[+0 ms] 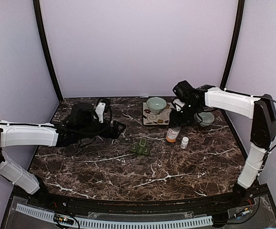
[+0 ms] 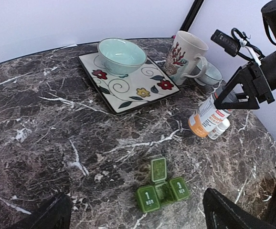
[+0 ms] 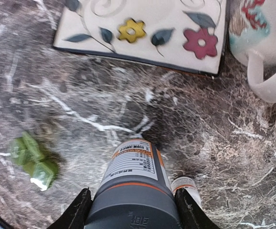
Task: Sort the pills into containers
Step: Pick up the pill bottle from the center of the board, then hold the pill bottle.
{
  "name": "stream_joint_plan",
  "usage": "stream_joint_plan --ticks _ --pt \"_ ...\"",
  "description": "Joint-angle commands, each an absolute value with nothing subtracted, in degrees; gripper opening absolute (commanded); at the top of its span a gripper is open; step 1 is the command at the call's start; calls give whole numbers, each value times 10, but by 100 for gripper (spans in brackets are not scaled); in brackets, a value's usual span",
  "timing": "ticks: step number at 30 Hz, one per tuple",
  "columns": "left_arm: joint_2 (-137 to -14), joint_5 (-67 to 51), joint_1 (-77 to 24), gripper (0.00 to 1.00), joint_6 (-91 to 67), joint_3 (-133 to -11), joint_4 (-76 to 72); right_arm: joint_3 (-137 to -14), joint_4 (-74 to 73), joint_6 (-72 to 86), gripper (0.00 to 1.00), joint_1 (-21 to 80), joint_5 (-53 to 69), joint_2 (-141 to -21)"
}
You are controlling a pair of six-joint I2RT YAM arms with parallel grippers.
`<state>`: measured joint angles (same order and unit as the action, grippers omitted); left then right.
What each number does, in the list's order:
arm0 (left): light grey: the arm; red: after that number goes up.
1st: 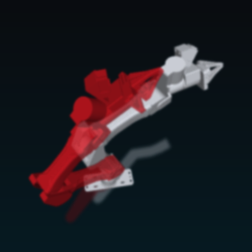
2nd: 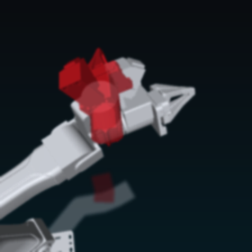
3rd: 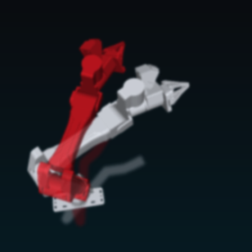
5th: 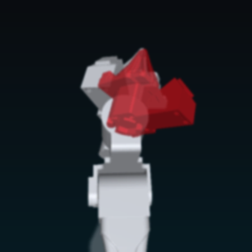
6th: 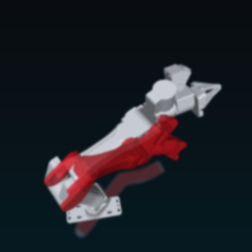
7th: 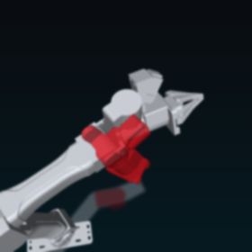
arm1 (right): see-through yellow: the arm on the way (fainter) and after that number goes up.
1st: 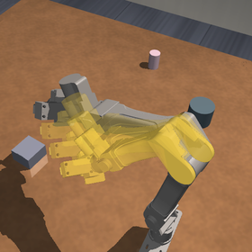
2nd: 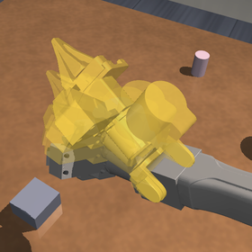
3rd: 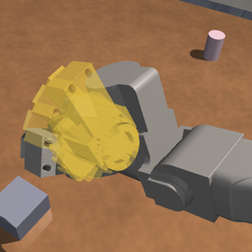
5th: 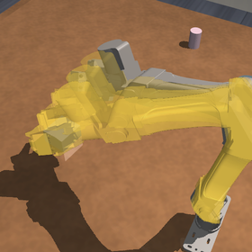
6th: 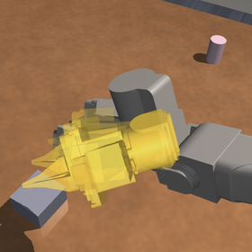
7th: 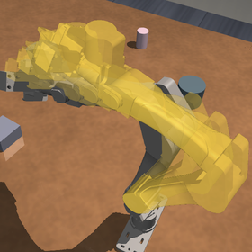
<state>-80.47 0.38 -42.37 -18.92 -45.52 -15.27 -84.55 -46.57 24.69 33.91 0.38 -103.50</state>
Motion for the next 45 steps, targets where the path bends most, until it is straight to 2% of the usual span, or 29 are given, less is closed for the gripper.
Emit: stream_joint_plan --ticks 1,15,21,45 --pt "-800 -83 -411 99 -226 -460 -184 -839 -402 240 0 355 45 -966" --pt "-811 -354 -373 97 -313 -470 -290 -731 -188 301 0 410 192 -822" --pt "-840 -453 -356 96 -399 -461 -402 -709 -121 337 0 424 242 -799" --pt "-902 -546 -340 94 -512 -477 -595 -691 32 433 0 451 331 -828"
